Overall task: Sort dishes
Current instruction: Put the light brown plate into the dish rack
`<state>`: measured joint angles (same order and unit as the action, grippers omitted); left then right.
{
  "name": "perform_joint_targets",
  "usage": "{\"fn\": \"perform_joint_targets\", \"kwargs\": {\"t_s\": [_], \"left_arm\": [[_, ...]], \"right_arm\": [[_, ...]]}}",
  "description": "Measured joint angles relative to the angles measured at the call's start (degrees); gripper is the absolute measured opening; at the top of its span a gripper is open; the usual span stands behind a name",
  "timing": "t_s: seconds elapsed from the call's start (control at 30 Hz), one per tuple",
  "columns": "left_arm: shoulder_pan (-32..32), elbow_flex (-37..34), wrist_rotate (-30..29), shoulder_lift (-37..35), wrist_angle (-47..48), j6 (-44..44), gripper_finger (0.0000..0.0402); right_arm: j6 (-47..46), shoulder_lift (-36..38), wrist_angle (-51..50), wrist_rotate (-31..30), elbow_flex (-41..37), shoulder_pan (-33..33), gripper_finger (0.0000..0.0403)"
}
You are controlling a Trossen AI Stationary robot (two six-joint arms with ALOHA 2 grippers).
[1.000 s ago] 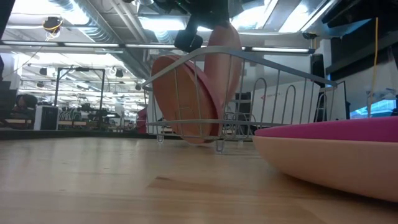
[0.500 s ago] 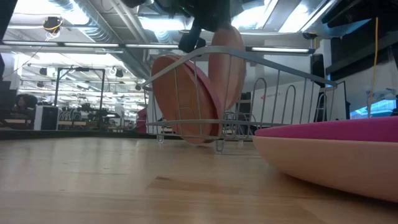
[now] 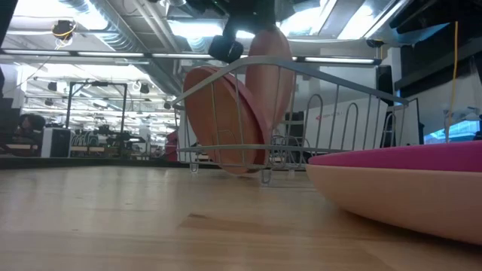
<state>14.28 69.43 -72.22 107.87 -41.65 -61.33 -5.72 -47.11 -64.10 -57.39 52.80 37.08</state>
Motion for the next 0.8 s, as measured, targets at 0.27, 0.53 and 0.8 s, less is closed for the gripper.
{"fn": "perform_joint_targets", "kwargs": {"t_s": [0.27, 0.53, 0.8], "left_arm": [[-1.29, 0.00, 0.06, 0.00, -1.14, 0.87, 0.0000], [-1.31, 0.02, -0.35, 2.07, -1.46, -2.55, 0.0000], [-1.16, 0.09, -1.76, 2.73, -1.74, -1.83, 0.0000]], "right_arm": [[0.00, 0.01, 0.09, 0.00, 0.00, 0.01, 0.0159], [0.00, 0.00, 0.13, 0.00, 0.00, 0.00, 0.0159], [0.00, 0.02, -0.02, 0.02, 0.00, 0.00, 0.0159]]}}
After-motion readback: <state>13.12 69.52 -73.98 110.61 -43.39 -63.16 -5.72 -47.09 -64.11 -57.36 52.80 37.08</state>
